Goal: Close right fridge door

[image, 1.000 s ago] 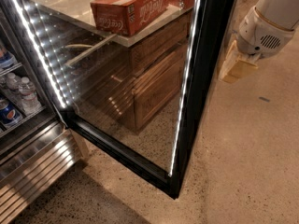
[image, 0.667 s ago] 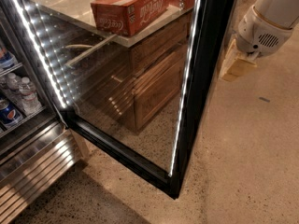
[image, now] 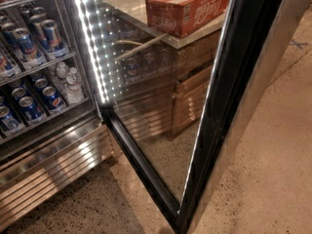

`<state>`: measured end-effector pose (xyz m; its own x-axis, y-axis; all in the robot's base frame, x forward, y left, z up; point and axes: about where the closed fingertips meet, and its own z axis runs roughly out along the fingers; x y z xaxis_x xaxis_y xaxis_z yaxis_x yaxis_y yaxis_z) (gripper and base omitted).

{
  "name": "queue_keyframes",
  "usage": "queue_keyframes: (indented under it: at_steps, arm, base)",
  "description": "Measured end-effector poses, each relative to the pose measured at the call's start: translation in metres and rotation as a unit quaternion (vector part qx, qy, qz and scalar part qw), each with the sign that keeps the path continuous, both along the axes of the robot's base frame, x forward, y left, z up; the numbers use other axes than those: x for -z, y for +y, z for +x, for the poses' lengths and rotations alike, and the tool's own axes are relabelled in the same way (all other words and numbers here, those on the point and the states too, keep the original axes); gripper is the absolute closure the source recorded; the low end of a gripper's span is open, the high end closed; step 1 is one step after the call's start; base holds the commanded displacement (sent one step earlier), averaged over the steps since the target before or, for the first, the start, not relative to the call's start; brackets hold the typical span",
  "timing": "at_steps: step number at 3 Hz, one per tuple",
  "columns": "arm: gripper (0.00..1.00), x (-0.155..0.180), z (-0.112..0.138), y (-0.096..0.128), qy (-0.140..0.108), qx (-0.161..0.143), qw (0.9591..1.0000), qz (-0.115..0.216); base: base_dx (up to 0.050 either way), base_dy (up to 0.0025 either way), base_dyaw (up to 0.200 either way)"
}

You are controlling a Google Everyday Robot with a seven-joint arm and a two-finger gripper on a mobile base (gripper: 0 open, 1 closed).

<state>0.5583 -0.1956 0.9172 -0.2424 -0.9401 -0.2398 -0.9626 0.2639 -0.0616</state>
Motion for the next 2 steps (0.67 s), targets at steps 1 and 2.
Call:
queue_keyframes:
  at_steps: [1,2]
  arm:
    - [1.00,0.0000,0.0000,0.0000,0.000,0.000,1.0000,0.000]
    - [1.00,0.0000,0.0000,0.0000,0.000,0.000,1.0000,0.000]
  base:
    - [-0.036,-0.00199,0.135]
    - [0.000,0.00001,0.192]
